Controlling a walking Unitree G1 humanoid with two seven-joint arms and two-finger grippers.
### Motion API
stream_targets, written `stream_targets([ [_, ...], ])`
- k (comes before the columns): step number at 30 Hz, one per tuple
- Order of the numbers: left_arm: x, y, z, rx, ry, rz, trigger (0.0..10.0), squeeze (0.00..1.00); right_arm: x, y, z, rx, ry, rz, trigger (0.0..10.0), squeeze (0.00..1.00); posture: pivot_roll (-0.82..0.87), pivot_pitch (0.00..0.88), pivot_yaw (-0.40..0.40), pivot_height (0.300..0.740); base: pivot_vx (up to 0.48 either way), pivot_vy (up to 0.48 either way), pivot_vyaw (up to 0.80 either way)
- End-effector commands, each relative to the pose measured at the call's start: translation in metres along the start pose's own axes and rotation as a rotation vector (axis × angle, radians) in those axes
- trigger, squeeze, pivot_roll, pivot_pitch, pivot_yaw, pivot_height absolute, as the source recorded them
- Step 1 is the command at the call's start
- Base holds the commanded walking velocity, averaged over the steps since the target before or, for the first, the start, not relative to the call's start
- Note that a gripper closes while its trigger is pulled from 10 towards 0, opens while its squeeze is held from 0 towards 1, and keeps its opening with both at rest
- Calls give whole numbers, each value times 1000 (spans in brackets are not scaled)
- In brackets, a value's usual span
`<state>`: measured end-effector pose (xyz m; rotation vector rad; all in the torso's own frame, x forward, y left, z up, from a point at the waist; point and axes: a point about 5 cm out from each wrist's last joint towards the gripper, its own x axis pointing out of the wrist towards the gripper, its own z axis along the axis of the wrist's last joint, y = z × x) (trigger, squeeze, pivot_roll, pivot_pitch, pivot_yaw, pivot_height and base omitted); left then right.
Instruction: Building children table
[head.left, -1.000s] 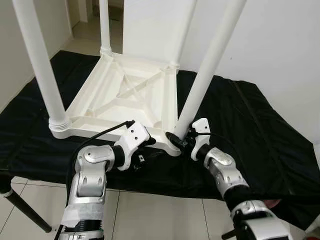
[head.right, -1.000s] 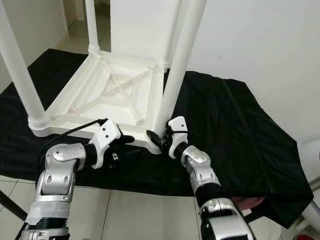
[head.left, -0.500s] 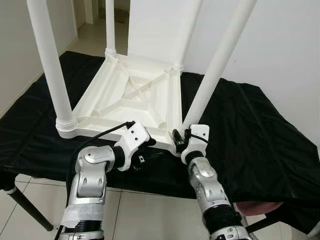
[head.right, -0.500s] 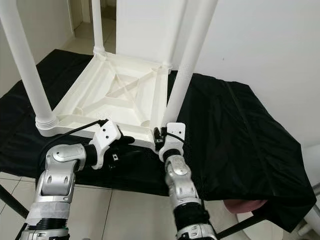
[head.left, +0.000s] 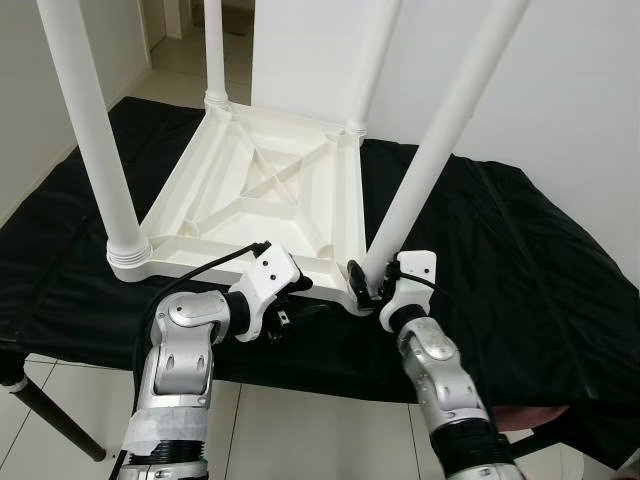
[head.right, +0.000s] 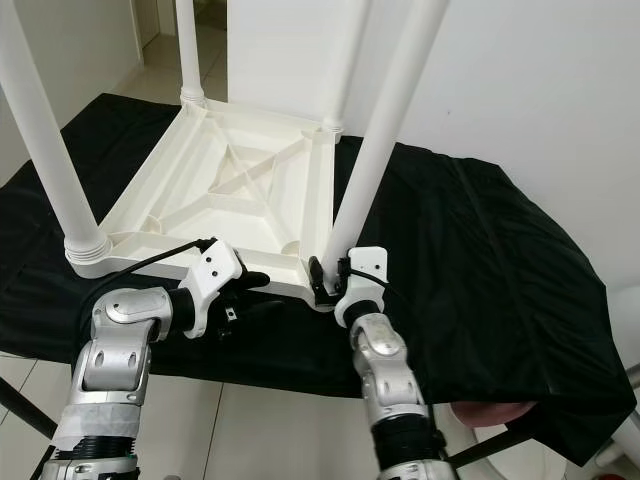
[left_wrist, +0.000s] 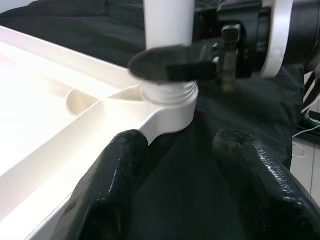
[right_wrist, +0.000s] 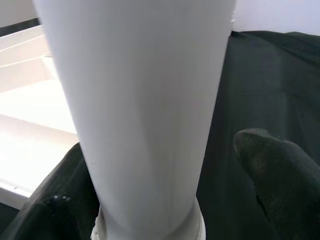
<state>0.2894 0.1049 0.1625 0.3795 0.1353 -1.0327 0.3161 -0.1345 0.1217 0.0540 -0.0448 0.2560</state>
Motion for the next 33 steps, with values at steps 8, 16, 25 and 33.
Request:
stream_targets([
  [8,-1,14,1,0,-7,299,10000,0,6,-17,3,-38,18,307,10000,0,64,0,-128,740,0,0,0],
  [16,-2,18,4,13,-7,300,10000,0,25,-3,5,-109,70,532,10000,0,83,0,-115,740,0,0,0],
  [25,-4,18,5,17,-6,303,10000,0,37,4,2,-119,118,596,1765,0,99,0,-121,740,0,0,0],
  [33,-6,18,4,15,-1,307,10000,0,34,0,-9,-106,169,632,0,0,101,0,-120,740,0,0,0],
])
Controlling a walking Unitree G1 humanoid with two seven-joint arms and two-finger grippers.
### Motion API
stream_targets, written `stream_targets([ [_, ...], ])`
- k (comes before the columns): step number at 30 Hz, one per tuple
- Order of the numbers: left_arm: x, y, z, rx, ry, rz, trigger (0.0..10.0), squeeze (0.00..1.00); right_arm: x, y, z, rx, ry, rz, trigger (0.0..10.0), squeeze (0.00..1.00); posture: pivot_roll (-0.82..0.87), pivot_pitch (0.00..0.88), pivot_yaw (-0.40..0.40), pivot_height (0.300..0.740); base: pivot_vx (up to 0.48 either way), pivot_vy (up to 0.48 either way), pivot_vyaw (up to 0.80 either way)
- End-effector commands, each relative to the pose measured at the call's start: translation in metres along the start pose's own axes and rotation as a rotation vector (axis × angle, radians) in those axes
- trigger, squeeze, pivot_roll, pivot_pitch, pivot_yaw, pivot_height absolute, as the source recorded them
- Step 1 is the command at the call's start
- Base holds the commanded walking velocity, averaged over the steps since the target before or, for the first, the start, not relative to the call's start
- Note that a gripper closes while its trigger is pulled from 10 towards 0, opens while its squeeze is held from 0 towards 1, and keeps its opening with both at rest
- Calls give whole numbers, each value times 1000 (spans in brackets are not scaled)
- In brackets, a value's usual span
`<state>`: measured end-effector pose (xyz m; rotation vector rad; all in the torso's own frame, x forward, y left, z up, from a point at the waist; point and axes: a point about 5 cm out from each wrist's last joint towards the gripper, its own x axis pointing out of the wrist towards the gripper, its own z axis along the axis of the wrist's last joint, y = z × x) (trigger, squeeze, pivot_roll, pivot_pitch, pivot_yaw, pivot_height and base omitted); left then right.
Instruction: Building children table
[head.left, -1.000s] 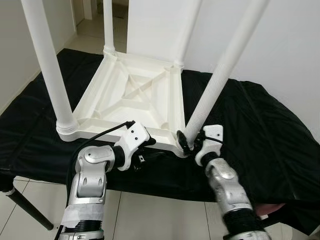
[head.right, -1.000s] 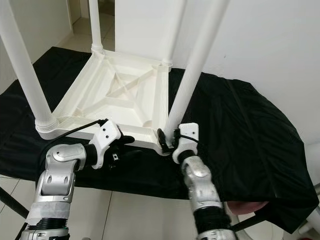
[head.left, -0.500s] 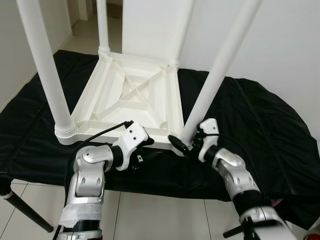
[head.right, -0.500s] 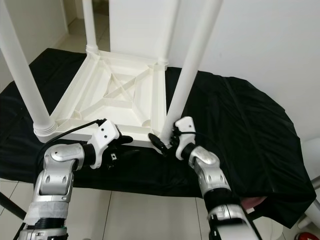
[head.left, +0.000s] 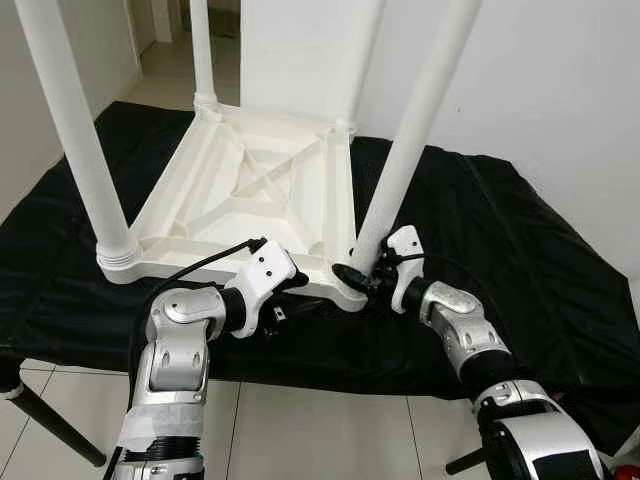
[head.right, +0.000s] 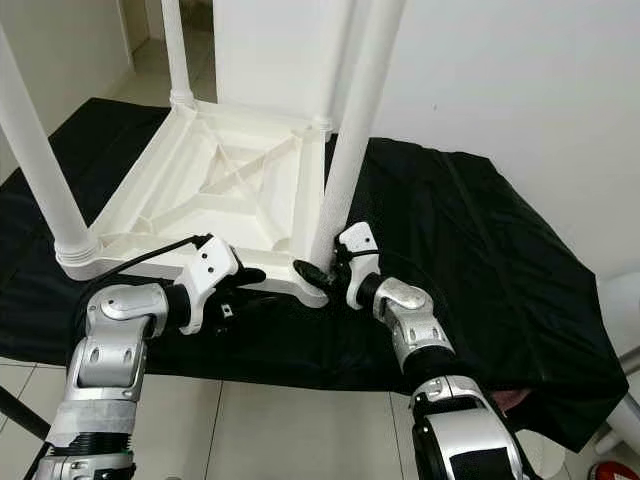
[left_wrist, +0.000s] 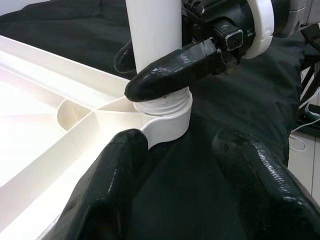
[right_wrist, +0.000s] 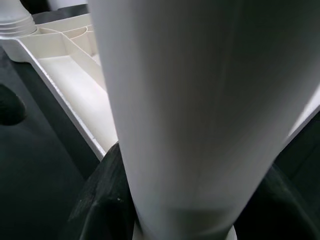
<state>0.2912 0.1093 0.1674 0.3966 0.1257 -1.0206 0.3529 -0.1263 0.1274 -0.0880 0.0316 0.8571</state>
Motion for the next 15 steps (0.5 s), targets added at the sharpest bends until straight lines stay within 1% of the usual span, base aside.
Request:
stream_targets([
  [1,-2,13,1,-3,0,293,10000,0,-2,4,-14,24,59,36,0,0,98,0,-118,740,0,0,0],
  [7,-1,12,1,-3,1,288,10000,0,-5,3,-16,30,56,27,0,0,95,0,-116,740,0,0,0],
  [8,-1,12,1,-4,1,286,10000,0,-6,2,-17,31,58,2,4039,0,91,0,-117,740,0,0,0],
  [9,0,11,0,-6,1,285,10000,0,-7,-1,-18,42,63,-57,10000,0,89,0,-122,740,0,0,0],
  [10,0,11,0,-6,1,285,10000,0,-7,-1,-18,42,63,-57,10000,0,89,0,-122,740,0,0,0],
  [11,0,11,0,-6,1,285,10000,0,-8,-3,-19,50,67,-98,10000,0,89,0,-122,740,0,0,0],
  [12,-1,11,0,-9,1,287,10000,0,-8,-6,-20,55,73,-166,10000,0,89,0,-122,740,0,0,0],
  [14,-1,11,0,-9,1,287,10000,0,-8,-6,-20,55,73,-166,10000,0,89,0,-122,740,0,0,0],
  [15,-1,11,-1,-11,1,288,10000,0,-8,-8,-20,57,76,-208,10000,0,89,0,-122,740,0,0,0],
])
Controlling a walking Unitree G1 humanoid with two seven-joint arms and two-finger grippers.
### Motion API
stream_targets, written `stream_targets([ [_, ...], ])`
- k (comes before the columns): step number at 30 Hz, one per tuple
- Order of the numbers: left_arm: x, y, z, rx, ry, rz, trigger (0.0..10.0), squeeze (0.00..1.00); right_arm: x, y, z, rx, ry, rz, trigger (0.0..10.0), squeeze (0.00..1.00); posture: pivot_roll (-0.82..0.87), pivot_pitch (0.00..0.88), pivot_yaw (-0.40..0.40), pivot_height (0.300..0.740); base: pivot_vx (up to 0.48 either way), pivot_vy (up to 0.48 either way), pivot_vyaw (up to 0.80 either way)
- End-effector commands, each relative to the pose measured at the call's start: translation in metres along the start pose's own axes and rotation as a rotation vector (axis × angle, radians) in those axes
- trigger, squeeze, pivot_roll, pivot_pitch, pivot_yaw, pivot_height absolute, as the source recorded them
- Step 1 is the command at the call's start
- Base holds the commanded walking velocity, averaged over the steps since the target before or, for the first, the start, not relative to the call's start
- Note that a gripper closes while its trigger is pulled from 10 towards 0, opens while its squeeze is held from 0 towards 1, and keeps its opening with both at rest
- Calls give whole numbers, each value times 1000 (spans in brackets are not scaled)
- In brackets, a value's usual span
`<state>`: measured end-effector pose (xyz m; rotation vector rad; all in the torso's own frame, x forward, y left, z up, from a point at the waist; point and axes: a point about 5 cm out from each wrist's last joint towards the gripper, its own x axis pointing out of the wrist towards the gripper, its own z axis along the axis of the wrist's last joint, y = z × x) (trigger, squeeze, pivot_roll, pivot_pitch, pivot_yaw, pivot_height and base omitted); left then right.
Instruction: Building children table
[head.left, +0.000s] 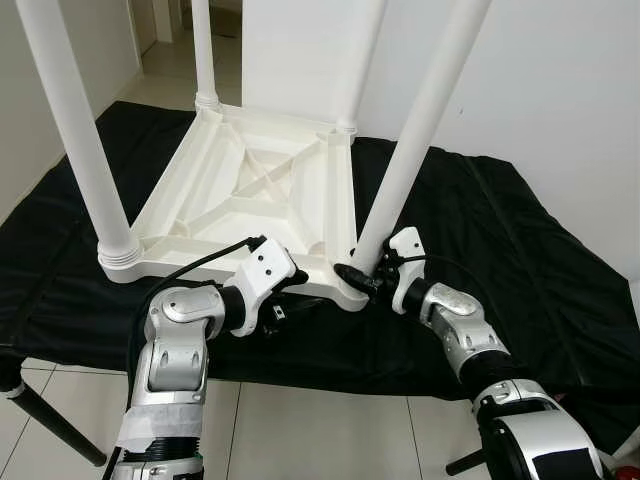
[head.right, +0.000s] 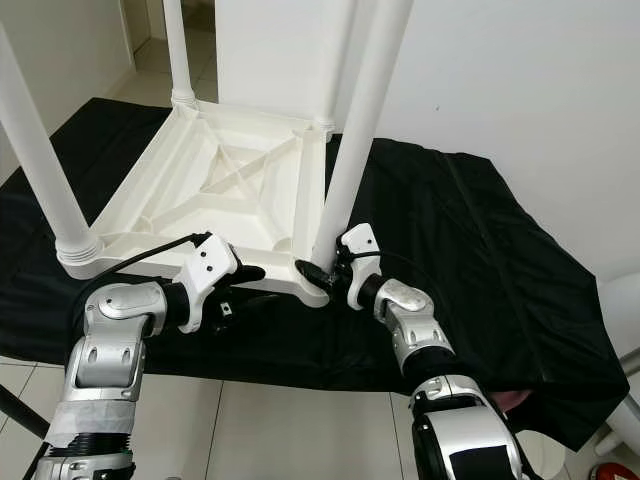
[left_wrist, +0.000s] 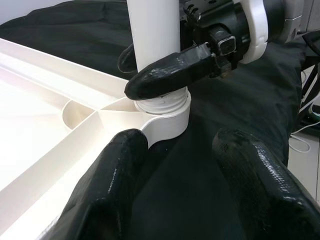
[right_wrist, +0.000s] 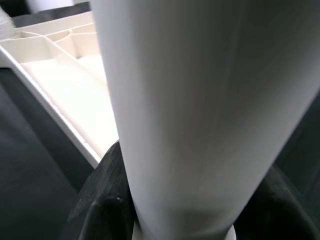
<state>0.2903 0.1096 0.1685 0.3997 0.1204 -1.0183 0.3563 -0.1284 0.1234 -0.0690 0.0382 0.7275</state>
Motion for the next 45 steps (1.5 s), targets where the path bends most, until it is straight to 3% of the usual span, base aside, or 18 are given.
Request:
stream_targets([
  [1,0,10,-2,-20,5,288,10000,0,-7,-5,-15,77,48,-179,10000,0,86,0,-136,740,0,0,0],
  [2,0,10,-2,-20,5,288,10000,0,-7,-5,-15,77,48,-179,10000,0,86,0,-136,740,0,0,0],
  [3,-1,8,-3,-25,5,291,10000,0,-7,-2,-15,107,24,-279,10000,0,84,0,-138,740,0,0,0],
  [5,-1,8,-3,-29,5,292,10000,0,-7,1,-14,129,8,-343,10000,0,84,0,-138,740,0,0,0],
  [7,-1,5,-5,-35,6,293,10000,0,-8,11,-15,192,-17,-495,10000,0,77,0,-141,740,0,0,0],
  [10,-1,4,-5,-39,7,292,10000,0,-8,23,-16,198,-19,-583,10000,0,76,0,-141,740,0,0,0],
  [14,-1,3,-5,-41,7,291,10000,0,-6,32,-14,196,-24,-625,10000,0,76,0,-145,740,0,0,0],
  [16,0,1,-6,-48,7,289,10000,0,-1,51,-8,205,-53,-622,10000,0,69,0,-143,740,0,0,0],
  [17,0,1,-6,-48,7,289,10000,0,-1,51,-8,205,-53,-622,10000,0,69,0,-143,740,0,0,0],
  [18,0,1,-6,-50,6,287,10000,0,-1,51,-6,198,-56,-612,10000,749,69,0,-144,740,0,0,0],
  [20,1,0,-6,-50,7,286,10000,0,-2,50,-5,190,-56,-610,10000,749,69,0,-145,740,0,0,0],
  [21,1,0,-6,-51,7,286,10000,0,-4,49,-3,182,-55,-612,10000,1000,69,0,-146,740,0,0,0],
  [27,1,3,-6,-51,7,297,10000,0,-11,45,-1,181,-51,-606,10000,1000,73,0,-156,740,0,0,0],
  [34,-1,3,-6,-52,6,308,10000,0,-25,34,-9,136,-31,-503,10000,1000,75,0,-162,740,0,0,0],
  [35,-1,4,-6,-52,5,309,10000,0,-27,29,-10,118,-28,-449,10000,0,74,0,-158,740,0,0,0],
  [38,-1,4,-5,-48,3,310,10000,0,-32,21,-10,74,-34,-327,10000,0,74,0,-155,740,0,0,0],
  [45,0,5,-3,-42,0,305,10000,0,-31,11,-6,8,-32,-172,10000,0,70,0,-142,740,0,0,0],
])
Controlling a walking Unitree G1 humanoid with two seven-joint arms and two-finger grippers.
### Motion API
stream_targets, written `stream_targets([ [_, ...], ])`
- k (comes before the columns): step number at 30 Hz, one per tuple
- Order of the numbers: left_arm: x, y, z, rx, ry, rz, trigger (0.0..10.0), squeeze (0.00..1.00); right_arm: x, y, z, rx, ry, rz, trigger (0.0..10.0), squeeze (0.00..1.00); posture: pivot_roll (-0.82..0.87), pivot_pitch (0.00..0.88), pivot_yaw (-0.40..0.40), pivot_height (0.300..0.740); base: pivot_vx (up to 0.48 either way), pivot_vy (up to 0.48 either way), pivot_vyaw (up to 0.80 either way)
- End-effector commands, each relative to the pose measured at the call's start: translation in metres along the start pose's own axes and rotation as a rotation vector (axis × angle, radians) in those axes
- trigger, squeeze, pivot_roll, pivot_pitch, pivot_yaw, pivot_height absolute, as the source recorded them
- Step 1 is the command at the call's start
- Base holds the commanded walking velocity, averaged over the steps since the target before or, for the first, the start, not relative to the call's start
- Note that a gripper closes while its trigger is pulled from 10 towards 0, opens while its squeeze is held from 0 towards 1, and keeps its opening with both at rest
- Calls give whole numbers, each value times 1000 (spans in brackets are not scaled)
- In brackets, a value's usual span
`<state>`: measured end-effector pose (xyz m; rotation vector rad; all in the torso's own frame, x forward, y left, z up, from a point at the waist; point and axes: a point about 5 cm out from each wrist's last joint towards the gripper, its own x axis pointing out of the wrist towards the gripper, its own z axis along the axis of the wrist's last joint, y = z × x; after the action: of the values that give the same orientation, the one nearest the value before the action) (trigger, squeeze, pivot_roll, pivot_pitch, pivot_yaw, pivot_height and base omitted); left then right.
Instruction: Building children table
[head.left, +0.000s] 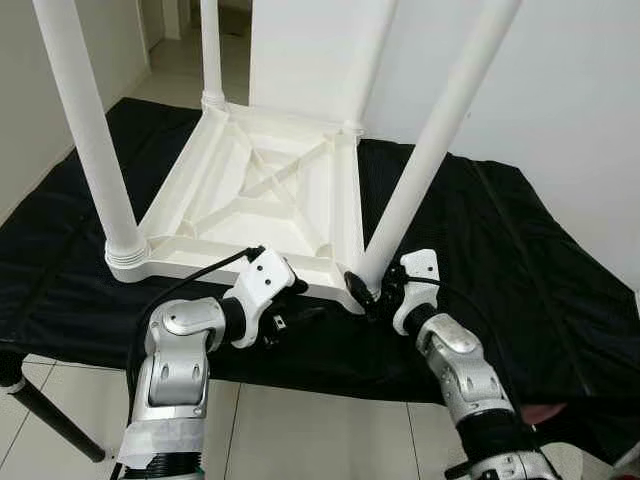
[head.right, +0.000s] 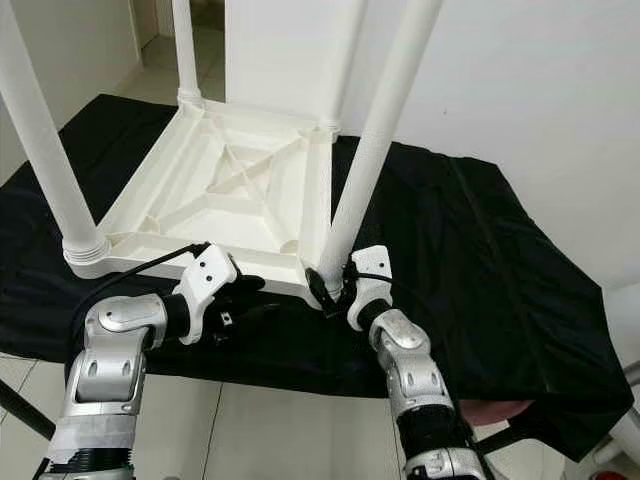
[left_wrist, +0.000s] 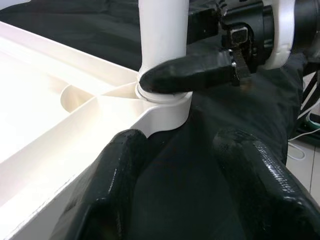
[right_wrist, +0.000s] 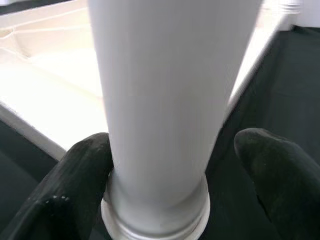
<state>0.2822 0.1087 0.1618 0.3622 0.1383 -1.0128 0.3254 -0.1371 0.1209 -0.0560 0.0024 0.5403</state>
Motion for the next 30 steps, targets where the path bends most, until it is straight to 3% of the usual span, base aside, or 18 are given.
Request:
stream_targets([
  [1,2,15,3,0,-5,301,10000,0,1,-5,-2,-16,13,67,10000,0,76,0,-139,740,0,0,0],
  [4,3,16,4,1,-6,300,10000,0,3,-5,-2,-24,22,121,10000,0,76,0,-139,740,0,0,0],
  [6,3,17,5,6,-7,297,10000,0,10,-3,-1,-51,41,220,10000,0,91,0,-136,740,0,0,0],
  [12,1,19,6,16,-6,305,10000,0,29,5,2,-85,69,314,10000,0,103,0,-141,740,0,0,0],
  [16,1,19,7,17,-7,306,10000,0,32,7,2,-91,70,325,10000,0,103,0,-141,740,0,0,0],
  [17,1,19,7,16,-8,309,10000,0,34,8,2,-100,71,340,7098,0,112,0,-145,740,0,0,0],
  [18,1,19,7,17,-8,311,10000,0,35,9,1,-101,76,351,1098,0,114,0,-146,740,0,0,0],
  [19,1,19,7,17,-8,311,10000,0,35,9,1,-101,76,351,1098,0,114,0,-146,740,0,0,0],
  [20,0,19,7,17,-7,315,10000,0,35,9,-1,-96,84,360,0,0,118,0,-150,740,0,0,0],
  [30,-2,18,4,9,2,319,10000,0,27,-1,-7,-55,100,362,0,0,111,0,-151,740,0,0,0],
])
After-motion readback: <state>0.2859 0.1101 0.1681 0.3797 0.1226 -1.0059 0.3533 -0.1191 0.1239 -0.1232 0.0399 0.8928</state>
